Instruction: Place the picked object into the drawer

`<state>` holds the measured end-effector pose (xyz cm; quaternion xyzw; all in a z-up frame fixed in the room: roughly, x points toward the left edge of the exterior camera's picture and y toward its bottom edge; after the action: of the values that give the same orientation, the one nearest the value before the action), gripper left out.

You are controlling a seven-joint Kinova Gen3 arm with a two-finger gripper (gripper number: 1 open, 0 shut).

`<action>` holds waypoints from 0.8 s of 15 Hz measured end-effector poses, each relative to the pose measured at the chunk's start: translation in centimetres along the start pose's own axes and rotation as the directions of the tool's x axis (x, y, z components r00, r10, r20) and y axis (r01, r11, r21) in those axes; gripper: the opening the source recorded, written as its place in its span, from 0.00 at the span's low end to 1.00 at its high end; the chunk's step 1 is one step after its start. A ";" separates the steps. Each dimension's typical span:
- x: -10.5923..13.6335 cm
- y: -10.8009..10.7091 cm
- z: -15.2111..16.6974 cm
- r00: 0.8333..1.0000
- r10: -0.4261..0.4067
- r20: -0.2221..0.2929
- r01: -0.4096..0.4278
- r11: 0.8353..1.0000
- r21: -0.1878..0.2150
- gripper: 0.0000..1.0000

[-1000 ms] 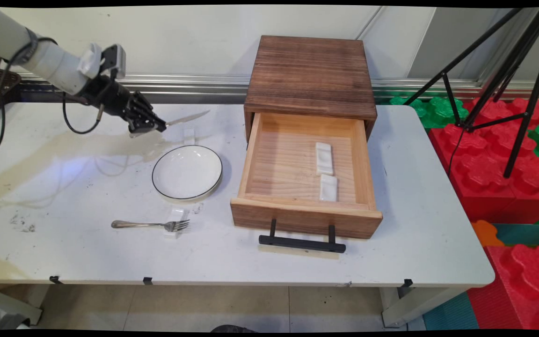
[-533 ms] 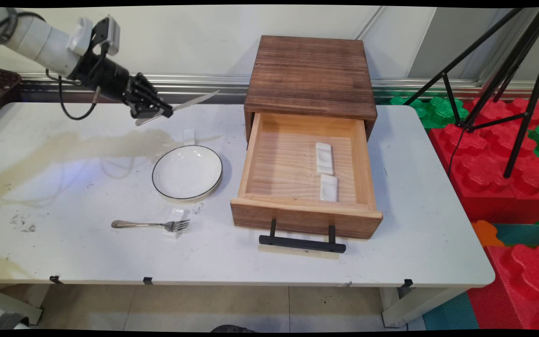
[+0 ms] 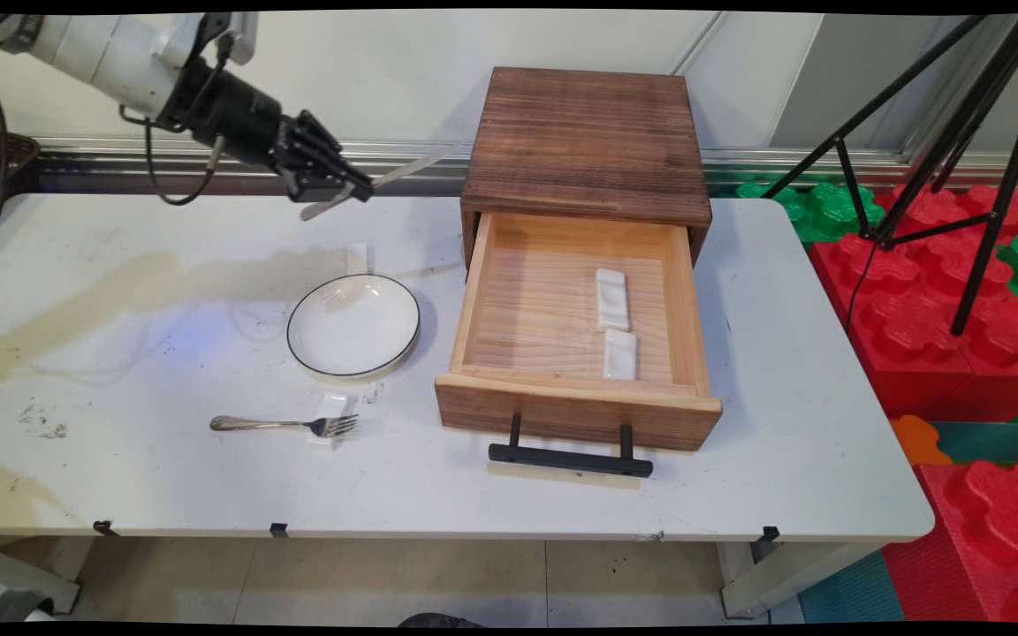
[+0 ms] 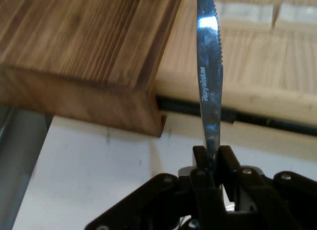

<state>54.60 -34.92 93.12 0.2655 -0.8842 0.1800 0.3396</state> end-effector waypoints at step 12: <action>9.8 3.6 8.2 0.997 0.042 -0.061 -0.046 0.997 -0.055 0.00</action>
<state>42.15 -39.54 93.64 0.2308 -0.8840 0.1704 0.3692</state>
